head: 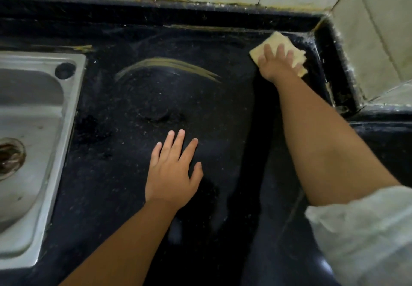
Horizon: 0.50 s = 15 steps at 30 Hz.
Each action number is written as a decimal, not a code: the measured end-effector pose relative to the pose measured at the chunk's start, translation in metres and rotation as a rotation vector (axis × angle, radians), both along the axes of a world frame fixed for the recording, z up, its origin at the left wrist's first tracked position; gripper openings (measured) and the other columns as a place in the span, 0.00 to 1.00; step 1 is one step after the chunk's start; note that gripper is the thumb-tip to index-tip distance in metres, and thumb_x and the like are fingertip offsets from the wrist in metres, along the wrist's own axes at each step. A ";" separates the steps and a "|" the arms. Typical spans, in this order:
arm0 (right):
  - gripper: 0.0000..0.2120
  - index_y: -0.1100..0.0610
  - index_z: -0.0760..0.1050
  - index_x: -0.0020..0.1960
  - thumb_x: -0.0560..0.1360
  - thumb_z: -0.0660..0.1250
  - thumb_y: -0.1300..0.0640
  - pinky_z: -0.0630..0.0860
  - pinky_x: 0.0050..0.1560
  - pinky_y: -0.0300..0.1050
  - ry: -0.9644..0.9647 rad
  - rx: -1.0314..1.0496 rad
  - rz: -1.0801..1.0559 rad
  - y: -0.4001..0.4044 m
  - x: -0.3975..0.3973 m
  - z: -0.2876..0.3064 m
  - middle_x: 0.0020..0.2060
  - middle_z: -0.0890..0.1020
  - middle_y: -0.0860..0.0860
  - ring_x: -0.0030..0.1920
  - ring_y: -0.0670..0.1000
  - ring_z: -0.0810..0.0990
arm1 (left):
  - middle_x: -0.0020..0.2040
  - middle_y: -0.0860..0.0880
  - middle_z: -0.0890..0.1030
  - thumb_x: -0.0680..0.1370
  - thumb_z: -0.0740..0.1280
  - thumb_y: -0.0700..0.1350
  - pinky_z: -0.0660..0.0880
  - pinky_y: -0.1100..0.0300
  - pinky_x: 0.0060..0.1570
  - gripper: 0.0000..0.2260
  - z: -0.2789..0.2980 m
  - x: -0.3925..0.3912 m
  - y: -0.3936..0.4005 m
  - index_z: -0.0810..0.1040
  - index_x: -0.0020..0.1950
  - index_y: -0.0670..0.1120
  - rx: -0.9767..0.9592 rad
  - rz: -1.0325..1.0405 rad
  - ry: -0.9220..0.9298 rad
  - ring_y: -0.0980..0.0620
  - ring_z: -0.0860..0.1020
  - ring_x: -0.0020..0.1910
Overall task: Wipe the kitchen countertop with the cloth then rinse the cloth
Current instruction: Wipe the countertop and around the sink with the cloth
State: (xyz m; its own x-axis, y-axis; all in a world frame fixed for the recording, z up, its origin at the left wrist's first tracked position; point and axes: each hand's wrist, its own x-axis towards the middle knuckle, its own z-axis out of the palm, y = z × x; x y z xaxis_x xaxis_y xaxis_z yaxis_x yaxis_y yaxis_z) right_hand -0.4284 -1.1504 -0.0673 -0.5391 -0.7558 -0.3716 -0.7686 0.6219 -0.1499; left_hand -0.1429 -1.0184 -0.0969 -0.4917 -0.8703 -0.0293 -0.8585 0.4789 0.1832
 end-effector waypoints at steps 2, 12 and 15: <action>0.23 0.45 0.42 0.76 0.81 0.41 0.47 0.38 0.71 0.63 0.014 -0.007 0.099 -0.021 0.021 -0.004 0.76 0.40 0.50 0.75 0.57 0.38 | 0.63 0.40 0.75 0.73 0.54 0.52 0.64 0.45 0.61 0.23 -0.002 0.001 -0.003 0.76 0.62 0.44 -0.012 0.006 0.004 0.40 0.72 0.64; 0.24 0.42 0.49 0.75 0.79 0.43 0.41 0.43 0.72 0.58 0.066 -0.029 0.473 0.100 0.059 -0.017 0.76 0.45 0.47 0.76 0.53 0.43 | 0.62 0.40 0.76 0.73 0.53 0.53 0.63 0.49 0.64 0.23 -0.002 0.002 -0.010 0.77 0.61 0.44 -0.008 0.009 -0.019 0.40 0.73 0.63; 0.24 0.45 0.49 0.75 0.80 0.44 0.45 0.43 0.73 0.59 0.075 -0.004 0.169 0.105 0.008 -0.011 0.76 0.45 0.49 0.76 0.55 0.43 | 0.62 0.40 0.76 0.73 0.53 0.52 0.65 0.44 0.60 0.24 0.001 0.003 -0.007 0.77 0.61 0.43 0.008 0.015 -0.011 0.39 0.73 0.62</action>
